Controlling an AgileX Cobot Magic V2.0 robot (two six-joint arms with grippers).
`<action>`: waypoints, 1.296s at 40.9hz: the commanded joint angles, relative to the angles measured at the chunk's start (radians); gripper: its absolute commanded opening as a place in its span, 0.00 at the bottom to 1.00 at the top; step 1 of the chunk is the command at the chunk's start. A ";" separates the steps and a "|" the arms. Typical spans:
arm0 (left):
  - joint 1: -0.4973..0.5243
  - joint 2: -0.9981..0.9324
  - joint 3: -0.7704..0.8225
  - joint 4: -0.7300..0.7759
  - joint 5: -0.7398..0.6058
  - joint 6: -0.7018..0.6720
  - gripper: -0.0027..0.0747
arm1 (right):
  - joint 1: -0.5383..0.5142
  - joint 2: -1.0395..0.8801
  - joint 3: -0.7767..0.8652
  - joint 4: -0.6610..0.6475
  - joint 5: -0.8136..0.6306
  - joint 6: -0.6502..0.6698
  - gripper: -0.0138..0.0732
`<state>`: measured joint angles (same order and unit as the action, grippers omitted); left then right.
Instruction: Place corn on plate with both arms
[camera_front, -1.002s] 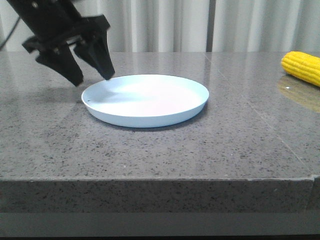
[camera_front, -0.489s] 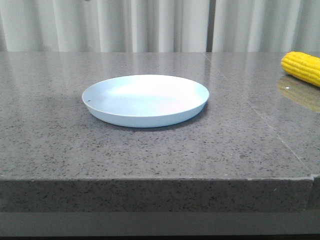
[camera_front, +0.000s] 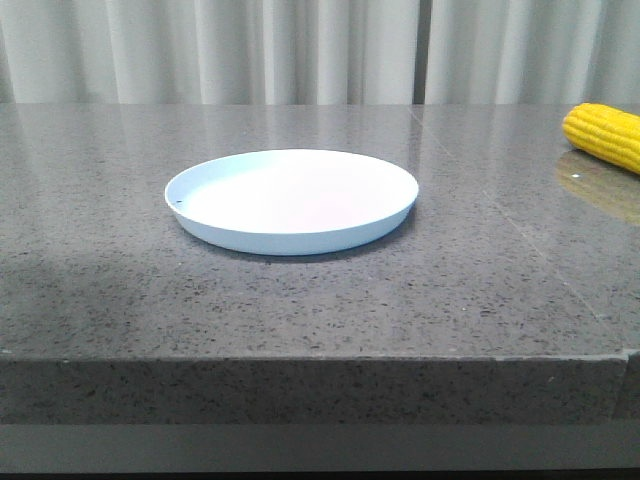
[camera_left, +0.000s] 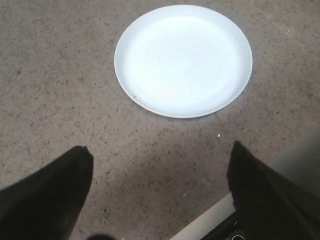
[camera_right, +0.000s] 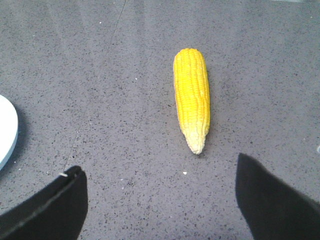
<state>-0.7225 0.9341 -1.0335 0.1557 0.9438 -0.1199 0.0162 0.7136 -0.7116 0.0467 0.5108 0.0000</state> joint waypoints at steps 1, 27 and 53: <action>-0.007 -0.088 0.038 0.001 -0.067 -0.018 0.74 | 0.003 0.005 -0.033 -0.001 -0.072 -0.008 0.88; -0.007 -0.236 0.141 -0.003 -0.072 -0.018 0.74 | 0.003 0.011 -0.041 -0.008 -0.053 -0.008 0.88; -0.007 -0.236 0.141 -0.003 -0.072 -0.018 0.74 | -0.102 0.547 -0.452 -0.025 0.272 -0.038 0.88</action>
<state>-0.7225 0.7003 -0.8645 0.1520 0.9377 -0.1277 -0.0797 1.2052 -1.0844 0.0338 0.8102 -0.0209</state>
